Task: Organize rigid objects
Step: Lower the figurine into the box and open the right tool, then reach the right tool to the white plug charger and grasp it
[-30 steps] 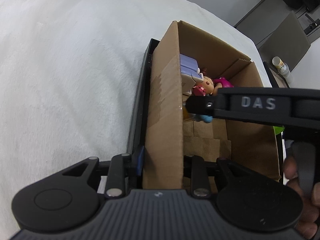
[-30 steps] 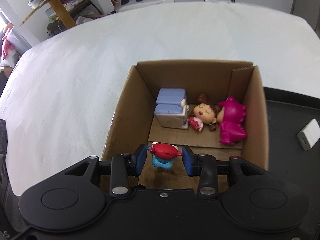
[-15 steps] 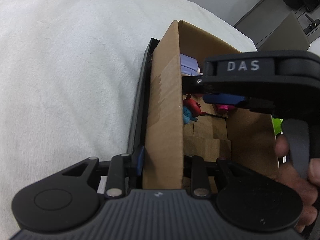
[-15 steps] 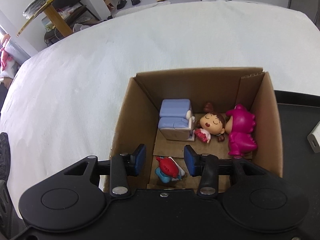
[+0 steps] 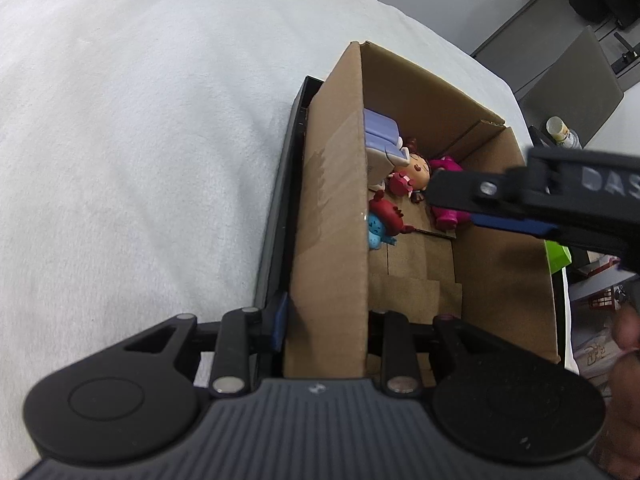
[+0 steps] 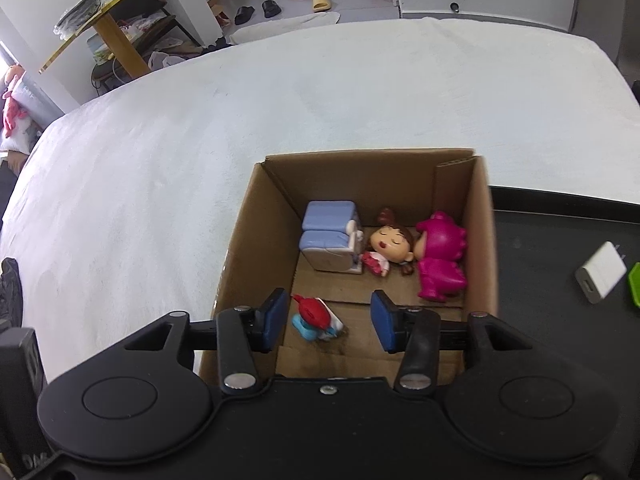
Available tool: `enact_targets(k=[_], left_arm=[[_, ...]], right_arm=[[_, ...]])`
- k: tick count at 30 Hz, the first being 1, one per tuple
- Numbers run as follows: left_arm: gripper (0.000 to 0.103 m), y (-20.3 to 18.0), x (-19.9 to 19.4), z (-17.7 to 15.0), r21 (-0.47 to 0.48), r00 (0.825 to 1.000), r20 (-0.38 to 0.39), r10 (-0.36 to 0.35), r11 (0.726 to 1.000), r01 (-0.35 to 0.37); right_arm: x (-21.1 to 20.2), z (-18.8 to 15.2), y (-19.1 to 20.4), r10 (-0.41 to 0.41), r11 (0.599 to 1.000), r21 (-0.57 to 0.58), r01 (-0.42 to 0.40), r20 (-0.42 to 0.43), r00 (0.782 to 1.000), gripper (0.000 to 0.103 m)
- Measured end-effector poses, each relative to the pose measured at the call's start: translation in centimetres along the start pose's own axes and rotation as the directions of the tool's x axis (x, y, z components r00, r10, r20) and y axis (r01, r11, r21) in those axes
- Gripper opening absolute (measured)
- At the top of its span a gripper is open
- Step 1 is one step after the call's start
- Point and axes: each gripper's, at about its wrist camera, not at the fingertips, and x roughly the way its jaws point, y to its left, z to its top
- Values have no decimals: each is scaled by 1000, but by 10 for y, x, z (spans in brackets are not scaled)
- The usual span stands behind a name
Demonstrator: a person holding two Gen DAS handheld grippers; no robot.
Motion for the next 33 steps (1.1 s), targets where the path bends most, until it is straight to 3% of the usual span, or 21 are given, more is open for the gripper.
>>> enact_targets(k=[16,18,21,33], left_arm=[[27,-4,-1,2,-23,999,11,40,999,-40],[27,-4,-1,2,-26,999,11,40,999,-40],[27,-4,-1,3,-28,999,10,43,999,-43],[27,-3,-1,2,-30,999,8,51,998,-51]], right_arm=[[-46,-18,-32,-39,999,-17,40,52,998,62],[-52,-20,-38,-50,999,-15,51,69,996,73],[-62,-21,-48,-70,997,-13,72,106,992,80],[-69,-30,-99,-135,990,56,128,152,979,82]])
